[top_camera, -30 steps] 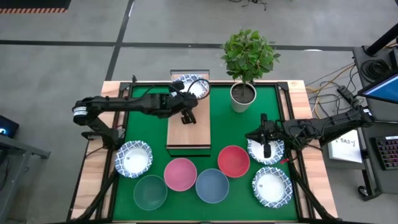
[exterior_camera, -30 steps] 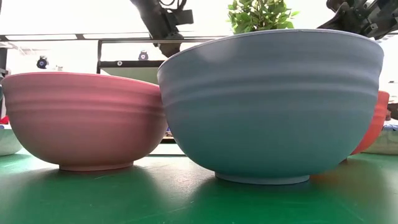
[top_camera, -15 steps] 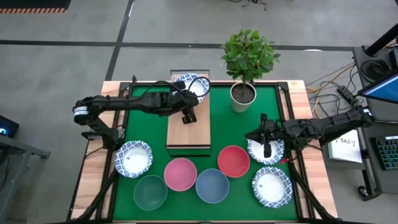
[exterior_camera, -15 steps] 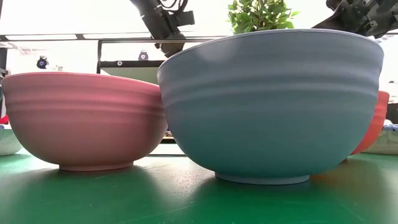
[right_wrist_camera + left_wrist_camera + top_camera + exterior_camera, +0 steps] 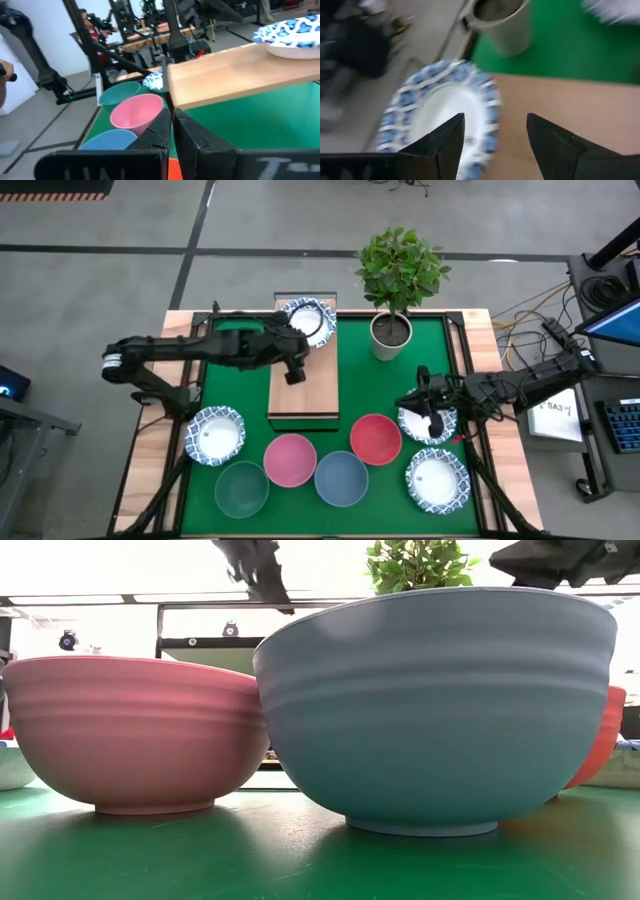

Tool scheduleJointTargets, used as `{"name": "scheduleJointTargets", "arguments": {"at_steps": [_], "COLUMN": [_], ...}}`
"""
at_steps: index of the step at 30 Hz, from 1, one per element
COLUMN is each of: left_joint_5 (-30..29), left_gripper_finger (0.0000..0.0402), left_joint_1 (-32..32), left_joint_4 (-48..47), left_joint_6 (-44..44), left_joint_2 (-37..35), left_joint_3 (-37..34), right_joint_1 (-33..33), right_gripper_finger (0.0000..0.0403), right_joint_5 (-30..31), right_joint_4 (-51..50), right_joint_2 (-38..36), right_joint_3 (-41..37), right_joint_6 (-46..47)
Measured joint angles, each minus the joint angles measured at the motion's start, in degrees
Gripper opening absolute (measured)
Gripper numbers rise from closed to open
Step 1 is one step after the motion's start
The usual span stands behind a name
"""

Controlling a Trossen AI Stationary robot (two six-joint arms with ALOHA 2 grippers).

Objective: Place and stack bowls onto a shelf
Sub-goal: Put the orange bowl on the shelf

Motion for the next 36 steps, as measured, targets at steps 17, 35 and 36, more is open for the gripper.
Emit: {"name": "scheduleJointTargets", "arguments": {"at_steps": [17, 35, 36], "left_joint_5": [4.36, -1.73, -1.75], "left_gripper_finger": [0.0197, 0.0176, 0.0175], "left_joint_1": [-31.6, -31.96, -31.96], "left_joint_4": [20.02, 41.12, 42.03], "left_joint_6": [-6.11, -1.65, -1.89], "left_joint_2": [-9.37, -25.67, -26.59], "left_joint_3": [-17.54, -40.21, -41.11], "right_joint_1": [2.39, 3.86, 3.86], "right_gripper_finger": [0.0009, 0.0009, 0.0009], "right_joint_5": [-1.05, -1.29, -1.29], "right_joint_4": [-5.47, -37.2, -38.93], "right_joint_2": [15.69, 36.37, 37.35], "right_joint_3": [11.16, 32.94, 34.06], "right_joint_6": [3.3, 13.42, 13.42]}}
